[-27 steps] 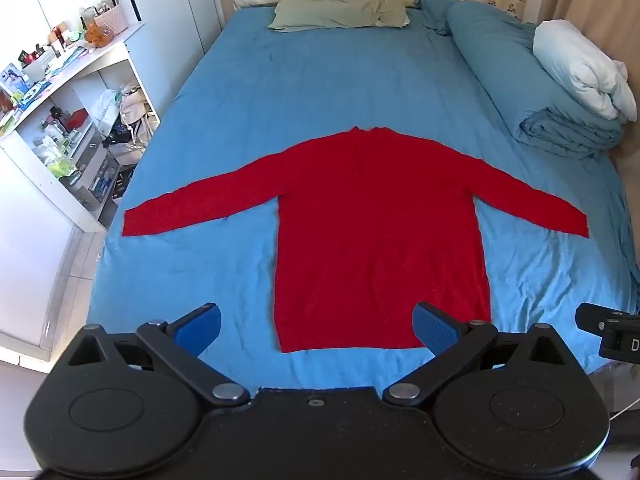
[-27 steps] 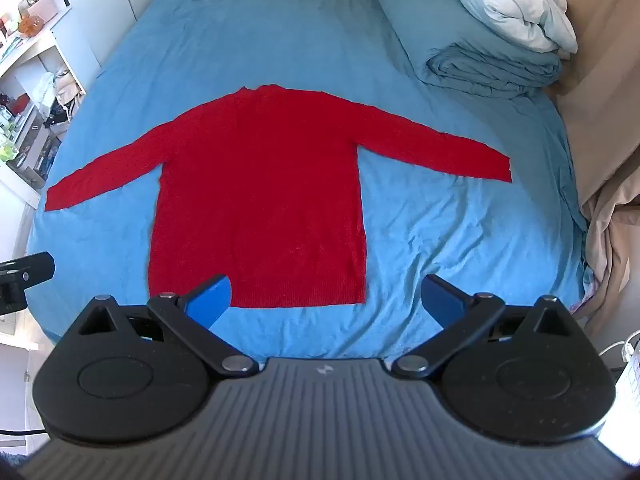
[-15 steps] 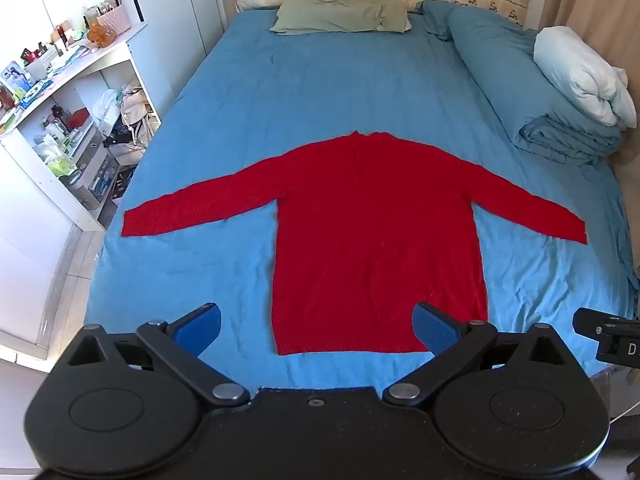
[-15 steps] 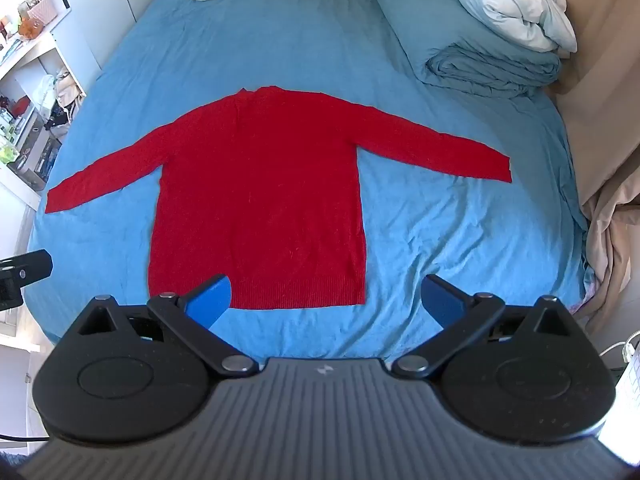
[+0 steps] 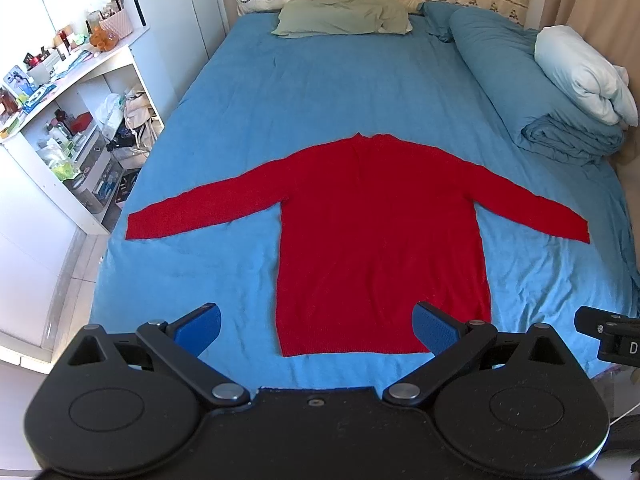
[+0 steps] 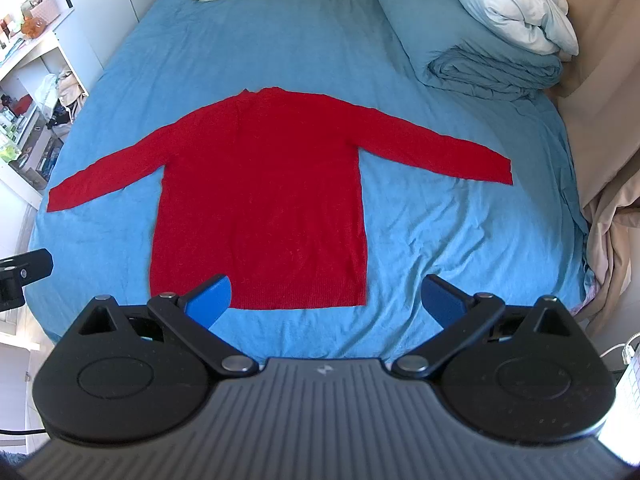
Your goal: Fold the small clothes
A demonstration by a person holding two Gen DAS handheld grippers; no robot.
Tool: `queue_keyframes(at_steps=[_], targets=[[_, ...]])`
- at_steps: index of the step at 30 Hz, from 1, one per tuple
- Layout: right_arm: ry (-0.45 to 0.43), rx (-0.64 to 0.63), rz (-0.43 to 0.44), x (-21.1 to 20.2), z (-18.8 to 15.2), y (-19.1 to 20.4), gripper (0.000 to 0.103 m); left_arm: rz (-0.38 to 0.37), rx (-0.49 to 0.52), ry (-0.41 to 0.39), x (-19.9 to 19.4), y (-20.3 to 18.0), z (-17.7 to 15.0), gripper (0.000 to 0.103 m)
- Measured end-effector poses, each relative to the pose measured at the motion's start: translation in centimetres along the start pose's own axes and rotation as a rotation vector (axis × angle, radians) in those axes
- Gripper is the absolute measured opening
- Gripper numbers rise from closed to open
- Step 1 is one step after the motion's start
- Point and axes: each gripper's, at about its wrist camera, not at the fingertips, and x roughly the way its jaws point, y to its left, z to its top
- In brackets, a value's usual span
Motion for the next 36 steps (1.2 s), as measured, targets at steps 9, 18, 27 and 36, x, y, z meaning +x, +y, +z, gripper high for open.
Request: queue_keyframes(at_steps=[9, 18, 27, 36], targets=[[-0.004, -0.001, -0.002, -0.17, 0.08, 0.13, 0.103, -0.007, -0.009, 0.000, 0.07, 0.14, 0.00, 0.103], [-0.004, 0.002, -0.005, -0.29, 0.18, 0.12, 0.103, -0.007, -0.007, -0.005, 0.01, 0.14, -0.21, 0.103], [-0.008, -0.005, -0.005, -0.56, -0.04, -0.03, 0.103, -0.011, -0.012, -0.001, -0.11, 0.21, -0.33, 0.103], [-0.012, -0.005, -0.006, -0.55, -0.01, -0.01, 0.103, -0.005, -0.013, -0.006, -0.31, 0.26, -0.43, 0.103]])
